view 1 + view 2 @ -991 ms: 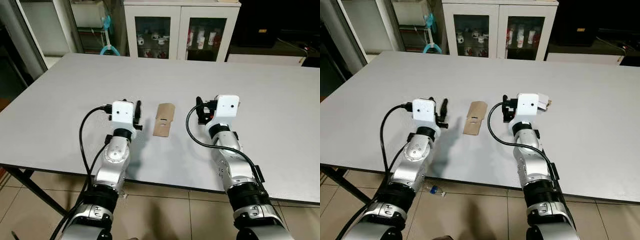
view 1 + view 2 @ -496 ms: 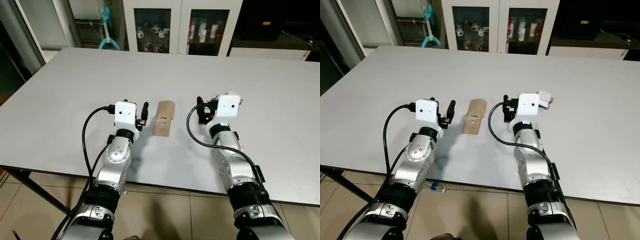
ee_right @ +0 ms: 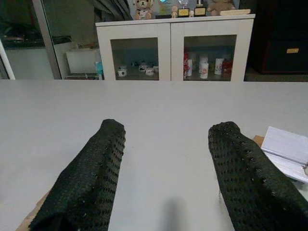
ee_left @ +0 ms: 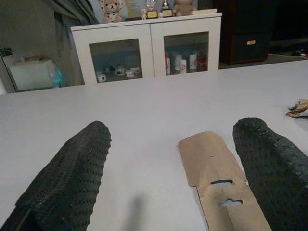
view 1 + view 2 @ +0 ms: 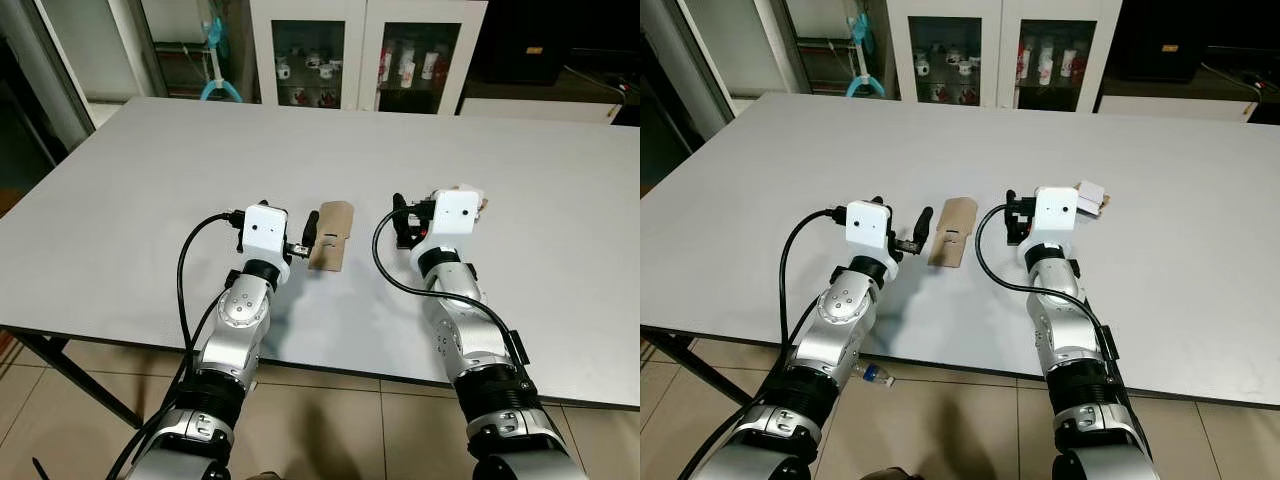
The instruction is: Picking trash to rubbish bin
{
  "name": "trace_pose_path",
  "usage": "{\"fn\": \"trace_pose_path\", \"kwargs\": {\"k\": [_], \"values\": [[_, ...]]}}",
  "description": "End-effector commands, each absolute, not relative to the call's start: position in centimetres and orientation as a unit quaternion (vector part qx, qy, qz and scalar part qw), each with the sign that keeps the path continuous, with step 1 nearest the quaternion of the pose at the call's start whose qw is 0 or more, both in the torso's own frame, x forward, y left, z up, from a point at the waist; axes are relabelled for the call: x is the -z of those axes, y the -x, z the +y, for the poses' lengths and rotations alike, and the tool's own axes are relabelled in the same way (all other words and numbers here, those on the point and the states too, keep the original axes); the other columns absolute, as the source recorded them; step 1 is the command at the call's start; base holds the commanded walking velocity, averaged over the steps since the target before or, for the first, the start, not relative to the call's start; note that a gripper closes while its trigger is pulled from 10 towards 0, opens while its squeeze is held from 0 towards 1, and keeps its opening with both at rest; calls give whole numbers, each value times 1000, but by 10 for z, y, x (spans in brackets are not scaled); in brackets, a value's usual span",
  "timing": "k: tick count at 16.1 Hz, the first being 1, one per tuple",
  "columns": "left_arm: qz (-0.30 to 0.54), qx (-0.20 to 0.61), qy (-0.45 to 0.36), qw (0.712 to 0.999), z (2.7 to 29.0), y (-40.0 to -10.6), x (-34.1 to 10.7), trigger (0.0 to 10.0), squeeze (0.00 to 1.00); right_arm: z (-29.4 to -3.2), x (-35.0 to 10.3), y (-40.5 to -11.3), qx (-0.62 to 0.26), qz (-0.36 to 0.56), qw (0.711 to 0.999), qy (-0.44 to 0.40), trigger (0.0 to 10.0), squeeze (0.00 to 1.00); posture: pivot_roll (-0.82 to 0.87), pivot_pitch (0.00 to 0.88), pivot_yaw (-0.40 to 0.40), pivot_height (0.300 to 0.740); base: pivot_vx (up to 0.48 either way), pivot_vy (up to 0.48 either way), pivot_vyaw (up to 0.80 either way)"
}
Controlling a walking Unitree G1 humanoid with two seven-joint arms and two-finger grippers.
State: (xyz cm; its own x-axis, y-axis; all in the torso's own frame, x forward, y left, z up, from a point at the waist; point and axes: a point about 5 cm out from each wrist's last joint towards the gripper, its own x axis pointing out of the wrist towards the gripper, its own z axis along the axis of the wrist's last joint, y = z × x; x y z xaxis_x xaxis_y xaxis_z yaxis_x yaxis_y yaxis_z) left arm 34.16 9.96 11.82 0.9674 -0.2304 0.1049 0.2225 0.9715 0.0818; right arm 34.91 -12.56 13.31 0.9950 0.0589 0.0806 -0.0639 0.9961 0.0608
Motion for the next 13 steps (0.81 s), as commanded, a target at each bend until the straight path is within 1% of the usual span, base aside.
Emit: {"fn": "trace_pose_path", "kwargs": {"k": [1, 4, 7, 8, 11, 13], "values": [[-46, 122, -39, 991, 99, -343, -116, 10000, 1000, -127, -134, -350, -26, -38, 998, -36, 10000, 0, 26, 0, 53, 740, 0, 0, 0], [-46, 131, -38, 990, 98, -343, -115, 10000, 1000, -126, -133, -349, -25, -38, 998, -36, 10000, 0, 24, 0, 58, 740, 0, 0, 0], [-41, 122, -50, 990, 97, -344, -115, 10000, 1000, -126, -132, -349, -26, -38, 998, -37, 10000, 0, 23, 0, 60, 740, 0, 0, 0], [-27, 122, -60, 990, 97, -344, -110, 10000, 0, -125, -132, -348, -27, -37, 998, -37, 10000, 0, 20, 0, 60, 740, 0, 0, 0], [-41, 110, -39, 992, 100, -344, -115, 10000, 0, -124, -132, -349, -28, -36, 998, -38, 10000, 0, 22, 0, 60, 740, 0, 0, 0], [-32, 102, -44, 993, 103, -345, -113, 10000, 0, -124, -132, -349, -30, -36, 998, -38, 10000, 0, 25, 0, 57, 740, 0, 0, 0]]}}
